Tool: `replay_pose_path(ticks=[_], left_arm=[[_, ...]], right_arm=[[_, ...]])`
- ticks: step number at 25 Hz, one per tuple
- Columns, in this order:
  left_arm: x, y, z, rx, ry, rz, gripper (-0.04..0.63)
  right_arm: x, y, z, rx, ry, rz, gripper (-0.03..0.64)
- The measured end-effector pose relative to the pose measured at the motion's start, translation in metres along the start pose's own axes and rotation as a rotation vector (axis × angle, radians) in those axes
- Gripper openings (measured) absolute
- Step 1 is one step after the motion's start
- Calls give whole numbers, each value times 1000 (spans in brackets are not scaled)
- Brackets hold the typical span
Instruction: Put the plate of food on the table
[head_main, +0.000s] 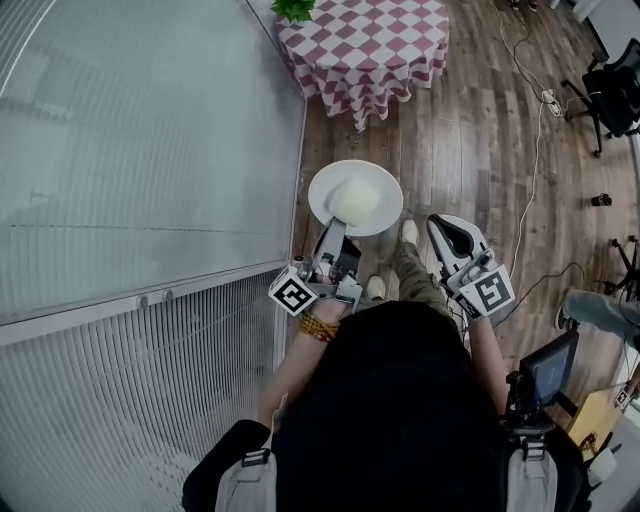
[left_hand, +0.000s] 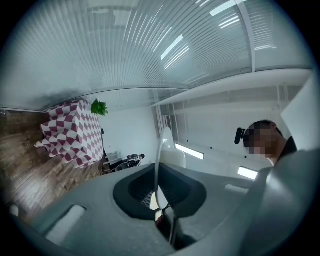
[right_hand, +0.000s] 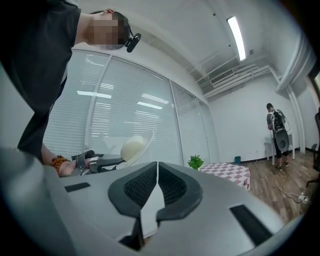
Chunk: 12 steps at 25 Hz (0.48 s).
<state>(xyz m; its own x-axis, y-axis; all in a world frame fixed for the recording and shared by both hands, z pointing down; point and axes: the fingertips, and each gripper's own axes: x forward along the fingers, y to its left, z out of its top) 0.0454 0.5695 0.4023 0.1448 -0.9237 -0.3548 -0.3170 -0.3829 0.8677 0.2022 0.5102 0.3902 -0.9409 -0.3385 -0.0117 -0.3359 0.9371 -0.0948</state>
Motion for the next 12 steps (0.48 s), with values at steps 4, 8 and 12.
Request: replay_pose_path(ticks=[4,8,12], left_arm=[[45,12,10,-49,-46,1,14],[91,34,15,-45,-52,24,14],[134,47,18,-32,-63,25,14]], right_arm=[[29,-39,12,-2,-8,41,14],[52,-84,22,0,-23,70,14],[66,-129,24,5,-8,89,14]])
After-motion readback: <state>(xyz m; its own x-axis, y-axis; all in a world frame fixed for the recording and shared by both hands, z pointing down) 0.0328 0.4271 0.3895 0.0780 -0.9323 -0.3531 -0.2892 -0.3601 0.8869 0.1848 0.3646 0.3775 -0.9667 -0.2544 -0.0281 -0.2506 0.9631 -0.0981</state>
